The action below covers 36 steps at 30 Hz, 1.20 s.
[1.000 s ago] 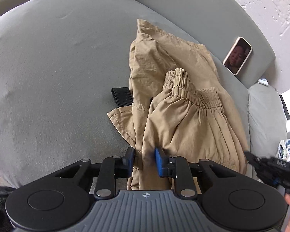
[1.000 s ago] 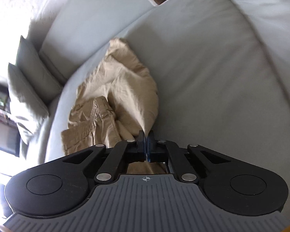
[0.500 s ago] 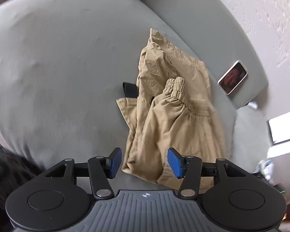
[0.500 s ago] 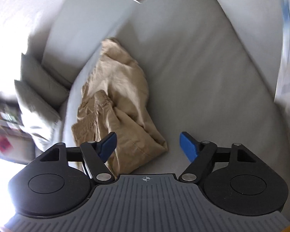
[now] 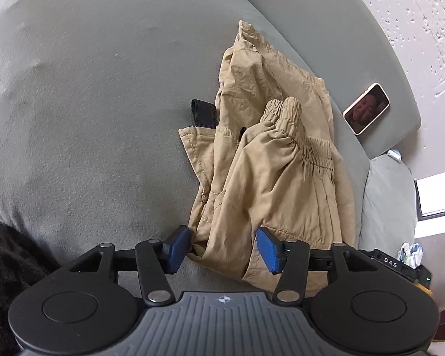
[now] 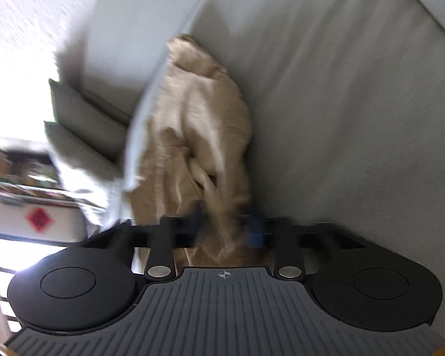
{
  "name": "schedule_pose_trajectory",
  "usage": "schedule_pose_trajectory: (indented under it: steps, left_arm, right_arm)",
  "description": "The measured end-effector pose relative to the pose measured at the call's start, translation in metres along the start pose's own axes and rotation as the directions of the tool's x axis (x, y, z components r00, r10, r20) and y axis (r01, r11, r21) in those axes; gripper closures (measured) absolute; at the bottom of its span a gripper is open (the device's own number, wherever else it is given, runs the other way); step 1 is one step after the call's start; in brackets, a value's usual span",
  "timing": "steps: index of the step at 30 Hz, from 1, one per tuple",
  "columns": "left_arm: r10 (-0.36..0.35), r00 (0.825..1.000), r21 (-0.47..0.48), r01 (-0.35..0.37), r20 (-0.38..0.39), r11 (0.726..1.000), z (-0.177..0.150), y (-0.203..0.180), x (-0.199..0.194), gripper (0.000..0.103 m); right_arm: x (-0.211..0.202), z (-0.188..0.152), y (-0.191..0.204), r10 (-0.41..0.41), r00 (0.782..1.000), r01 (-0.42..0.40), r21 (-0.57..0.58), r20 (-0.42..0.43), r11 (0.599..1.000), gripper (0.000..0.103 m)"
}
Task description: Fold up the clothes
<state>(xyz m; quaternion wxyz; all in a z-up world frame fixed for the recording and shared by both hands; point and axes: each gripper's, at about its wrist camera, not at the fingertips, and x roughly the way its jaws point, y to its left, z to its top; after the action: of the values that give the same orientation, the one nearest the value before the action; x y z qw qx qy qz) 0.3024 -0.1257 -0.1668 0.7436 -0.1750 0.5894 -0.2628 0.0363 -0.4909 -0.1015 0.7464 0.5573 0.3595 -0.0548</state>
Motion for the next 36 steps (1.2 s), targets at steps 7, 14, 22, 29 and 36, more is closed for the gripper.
schedule_pose_trajectory:
  steps: [7, 14, 22, 29, 36]
  left_arm:
    - [0.075, 0.997, 0.206, -0.071, -0.015, 0.976, -0.001, -0.034, 0.008, 0.053]
    - [0.062, 0.995, 0.308, -0.035, -0.079, 0.951, -0.016, -0.052, 0.0, 0.054]
    - [0.061, 0.998, 0.322, -0.059, 0.005, 0.945, -0.024, -0.056, -0.041, 0.05]
    - [-0.105, 0.994, 0.445, 0.082, 0.027, 0.892, -0.024, -0.094, -0.034, 0.053]
    - [0.032, 0.997, 0.326, -0.008, -0.066, 0.945, -0.007, -0.088, 0.029, 0.076]
  right_arm:
    - [-0.024, -0.024, 0.026, -0.034, 0.993, 0.044, -0.088, 0.115, 0.995, 0.098]
    - [-0.063, -0.053, 0.021, -0.002, 0.992, 0.003, -0.008, 0.125, 1.0, 0.098]
    - [-0.121, -0.069, 0.012, -0.253, 0.952, 0.258, -0.002, 0.174, 0.966, 0.062]
    - [-0.122, -0.059, 0.045, -0.239, 0.948, 0.274, -0.154, 0.209, 0.949, 0.038]
    - [-0.086, -0.052, 0.002, -0.189, 0.97, 0.182, 0.059, 0.152, 0.982, 0.04]
